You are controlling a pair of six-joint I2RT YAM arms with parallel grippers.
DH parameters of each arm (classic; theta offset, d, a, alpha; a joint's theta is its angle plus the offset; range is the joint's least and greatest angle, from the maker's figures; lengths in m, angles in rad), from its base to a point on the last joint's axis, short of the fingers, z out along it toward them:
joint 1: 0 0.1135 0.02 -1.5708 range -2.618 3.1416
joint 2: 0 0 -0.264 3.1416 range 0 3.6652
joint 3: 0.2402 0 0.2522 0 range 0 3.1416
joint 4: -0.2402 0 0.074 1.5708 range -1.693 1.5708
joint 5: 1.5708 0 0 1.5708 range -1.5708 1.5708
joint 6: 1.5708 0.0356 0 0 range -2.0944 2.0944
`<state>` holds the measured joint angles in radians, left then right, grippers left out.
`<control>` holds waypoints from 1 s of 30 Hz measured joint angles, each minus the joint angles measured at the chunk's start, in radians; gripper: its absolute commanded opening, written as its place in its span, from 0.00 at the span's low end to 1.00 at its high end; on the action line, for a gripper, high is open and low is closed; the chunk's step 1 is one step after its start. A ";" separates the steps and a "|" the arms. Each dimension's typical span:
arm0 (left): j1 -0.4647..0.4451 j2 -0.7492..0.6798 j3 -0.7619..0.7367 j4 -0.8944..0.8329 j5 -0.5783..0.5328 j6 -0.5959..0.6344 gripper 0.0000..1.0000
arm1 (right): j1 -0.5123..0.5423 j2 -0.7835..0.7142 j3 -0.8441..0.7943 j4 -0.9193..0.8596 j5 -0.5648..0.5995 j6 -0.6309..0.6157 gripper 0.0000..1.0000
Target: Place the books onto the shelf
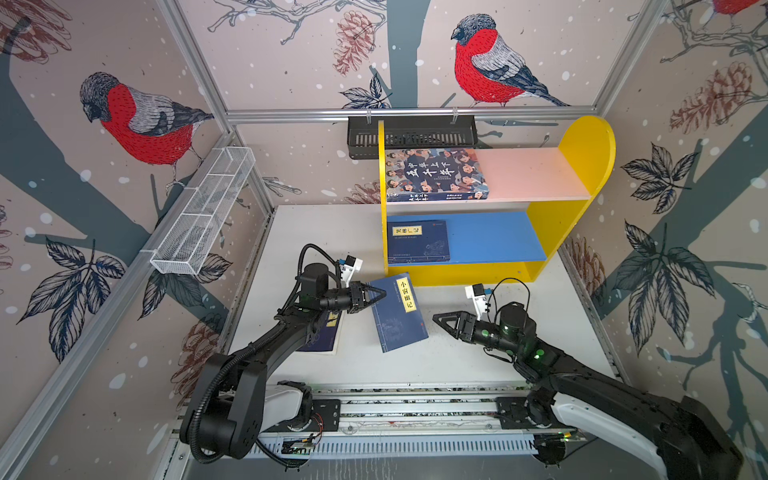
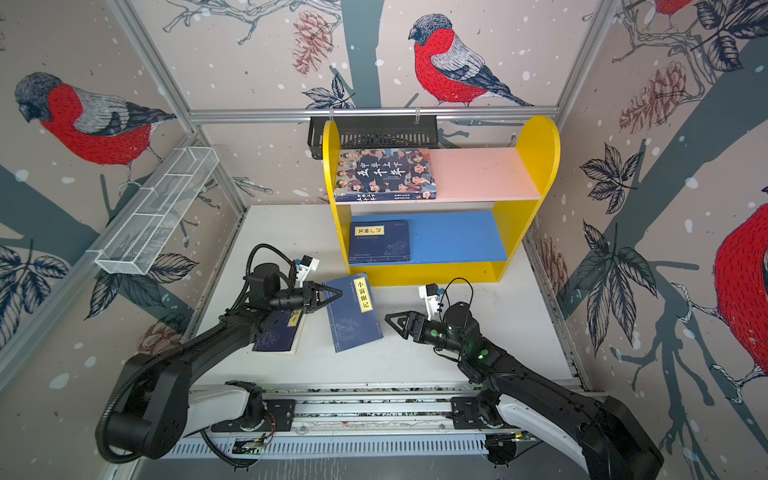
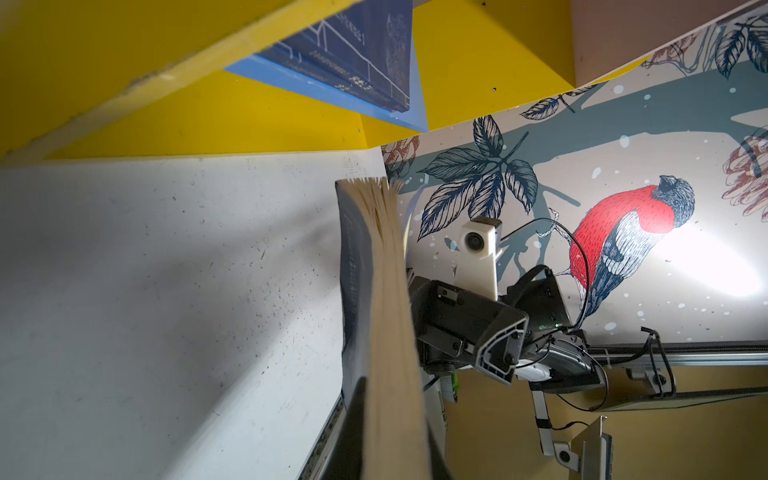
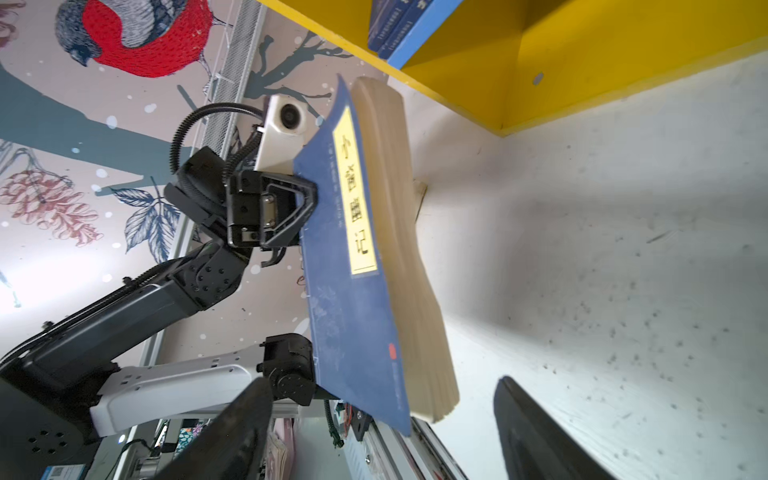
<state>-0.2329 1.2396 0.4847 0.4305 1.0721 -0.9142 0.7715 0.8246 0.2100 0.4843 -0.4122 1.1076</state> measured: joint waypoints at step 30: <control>-0.005 -0.024 -0.050 0.173 -0.030 -0.180 0.00 | 0.433 0.156 -0.046 0.282 0.558 0.151 0.87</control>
<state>-0.2375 1.2152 0.4343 0.6037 1.0420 -1.0946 1.2045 0.9806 0.1642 0.7658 0.1455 1.2583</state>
